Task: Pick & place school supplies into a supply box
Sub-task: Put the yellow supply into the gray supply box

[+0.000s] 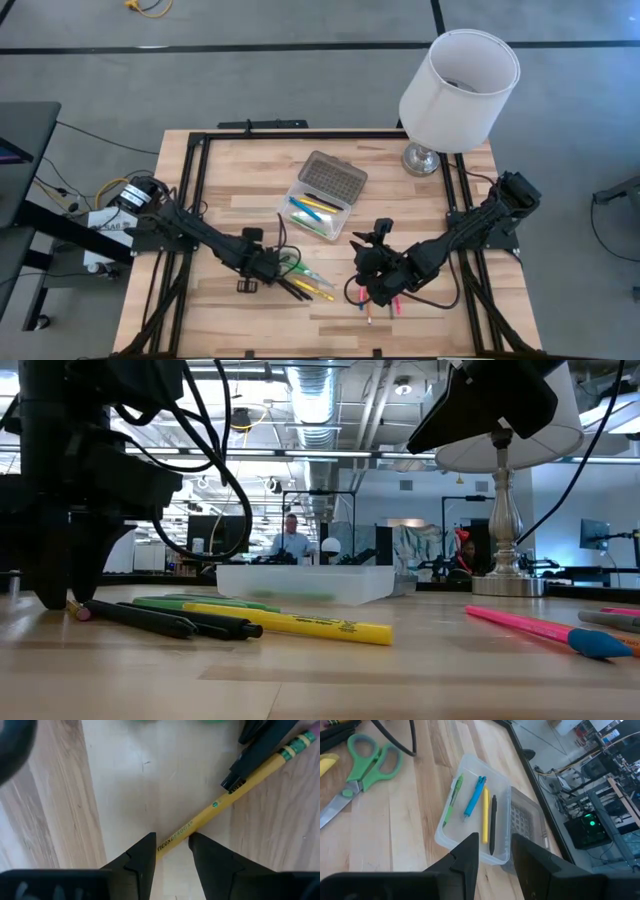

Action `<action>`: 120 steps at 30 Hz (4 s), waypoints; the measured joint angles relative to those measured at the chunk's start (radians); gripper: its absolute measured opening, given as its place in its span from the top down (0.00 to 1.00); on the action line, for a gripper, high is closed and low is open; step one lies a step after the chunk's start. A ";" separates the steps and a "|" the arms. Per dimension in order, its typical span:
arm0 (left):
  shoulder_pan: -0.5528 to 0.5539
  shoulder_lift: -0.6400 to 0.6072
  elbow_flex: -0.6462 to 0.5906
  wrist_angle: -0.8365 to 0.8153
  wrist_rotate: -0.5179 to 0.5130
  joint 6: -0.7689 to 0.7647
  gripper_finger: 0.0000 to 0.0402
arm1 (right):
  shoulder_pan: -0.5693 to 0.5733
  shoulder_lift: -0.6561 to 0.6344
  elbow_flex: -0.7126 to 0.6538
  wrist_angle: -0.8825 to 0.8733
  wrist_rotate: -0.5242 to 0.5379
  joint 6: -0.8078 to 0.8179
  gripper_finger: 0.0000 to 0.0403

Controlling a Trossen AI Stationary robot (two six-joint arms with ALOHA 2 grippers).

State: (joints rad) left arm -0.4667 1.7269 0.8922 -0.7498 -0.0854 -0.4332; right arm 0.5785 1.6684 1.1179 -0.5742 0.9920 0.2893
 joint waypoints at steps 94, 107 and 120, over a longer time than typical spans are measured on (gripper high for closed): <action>-0.201 -0.005 0.014 0.049 -0.060 -0.267 0.92 | 0.002 0.000 0.001 -0.002 -0.026 0.000 0.73; -0.201 0.000 0.095 -0.025 -0.057 -0.257 0.92 | 0.002 0.000 0.001 -0.002 -0.026 0.000 0.73; -0.201 -0.004 0.207 -0.135 -0.186 -0.167 0.92 | 0.002 0.000 0.001 -0.002 -0.027 0.000 0.73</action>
State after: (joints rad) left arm -0.6674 1.7233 1.0995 -0.8851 -0.2713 -0.6006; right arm 0.5800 1.6680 1.1187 -0.5758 0.9655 0.2897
